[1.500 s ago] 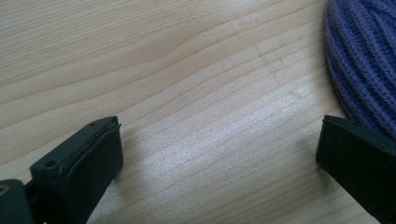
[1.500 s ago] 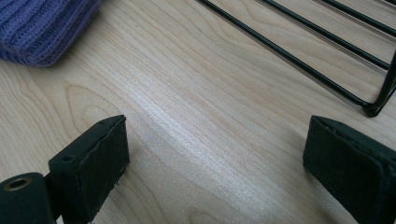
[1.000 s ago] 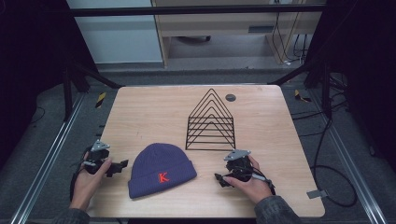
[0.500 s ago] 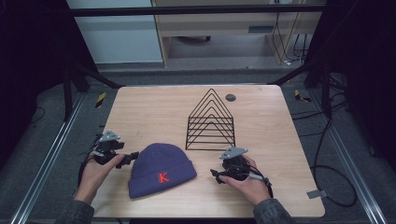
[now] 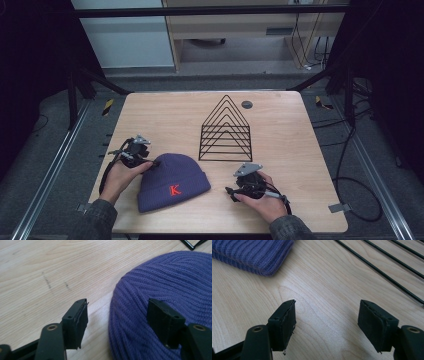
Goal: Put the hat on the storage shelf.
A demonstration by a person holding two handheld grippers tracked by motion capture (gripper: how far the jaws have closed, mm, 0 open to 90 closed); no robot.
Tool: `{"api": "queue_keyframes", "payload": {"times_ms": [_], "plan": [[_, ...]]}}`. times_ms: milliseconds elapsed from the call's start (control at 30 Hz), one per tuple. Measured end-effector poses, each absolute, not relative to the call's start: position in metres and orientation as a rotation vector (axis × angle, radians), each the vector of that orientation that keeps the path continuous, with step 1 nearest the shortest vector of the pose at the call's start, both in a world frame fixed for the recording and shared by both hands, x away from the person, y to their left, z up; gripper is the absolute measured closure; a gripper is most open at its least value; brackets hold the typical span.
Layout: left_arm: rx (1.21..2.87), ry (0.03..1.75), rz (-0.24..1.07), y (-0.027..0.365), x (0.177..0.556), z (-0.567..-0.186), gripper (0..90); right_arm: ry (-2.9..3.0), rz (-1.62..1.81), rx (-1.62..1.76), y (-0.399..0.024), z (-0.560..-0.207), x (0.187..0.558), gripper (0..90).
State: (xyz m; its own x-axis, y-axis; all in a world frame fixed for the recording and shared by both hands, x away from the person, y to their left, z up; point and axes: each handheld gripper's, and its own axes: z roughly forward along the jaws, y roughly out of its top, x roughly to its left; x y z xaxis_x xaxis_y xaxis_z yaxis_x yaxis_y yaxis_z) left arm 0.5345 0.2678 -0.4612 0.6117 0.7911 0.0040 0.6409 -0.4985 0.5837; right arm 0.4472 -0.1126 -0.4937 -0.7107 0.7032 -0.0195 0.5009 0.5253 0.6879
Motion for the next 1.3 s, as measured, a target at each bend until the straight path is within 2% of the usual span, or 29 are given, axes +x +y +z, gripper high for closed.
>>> {"api": "queue_keyframes", "payload": {"times_ms": [300,400,433,567,600,667,900,1300], "plan": [[2.35,1.135,0.324,0.259,0.542,-0.471,40.3,2.478,0.98,1.01,-0.113,-0.494,0.447,27.9],[2.348,1.126,0.299,0.258,0.542,-0.471,49.8,2.474,0.985,1.007,-0.114,-0.493,0.447,27.8],[2.35,1.123,0.292,0.257,0.541,-0.471,49.8,2.473,0.985,1.008,-0.114,-0.493,0.447,27.7],[2.359,1.103,0.287,0.256,0.538,-0.471,70.0,2.464,0.99,1.018,-0.115,-0.492,0.447,27.1],[2.352,1.105,0.289,0.256,0.537,-0.471,70.0,2.464,0.99,1.018,-0.115,-0.492,0.447,27.1],[2.353,1.101,0.292,0.256,0.536,-0.47,77.2,2.464,0.988,1.023,-0.115,-0.493,0.447,26.6],[2.308,1.08,0.341,0.258,0.525,-0.457,79.3,2.458,0.973,1.014,-0.115,-0.493,0.448,25.0],[2.273,0.944,0.442,0.252,0.494,-0.418,80.2,2.446,0.963,1.02,-0.116,-0.493,0.449,23.9]]}}
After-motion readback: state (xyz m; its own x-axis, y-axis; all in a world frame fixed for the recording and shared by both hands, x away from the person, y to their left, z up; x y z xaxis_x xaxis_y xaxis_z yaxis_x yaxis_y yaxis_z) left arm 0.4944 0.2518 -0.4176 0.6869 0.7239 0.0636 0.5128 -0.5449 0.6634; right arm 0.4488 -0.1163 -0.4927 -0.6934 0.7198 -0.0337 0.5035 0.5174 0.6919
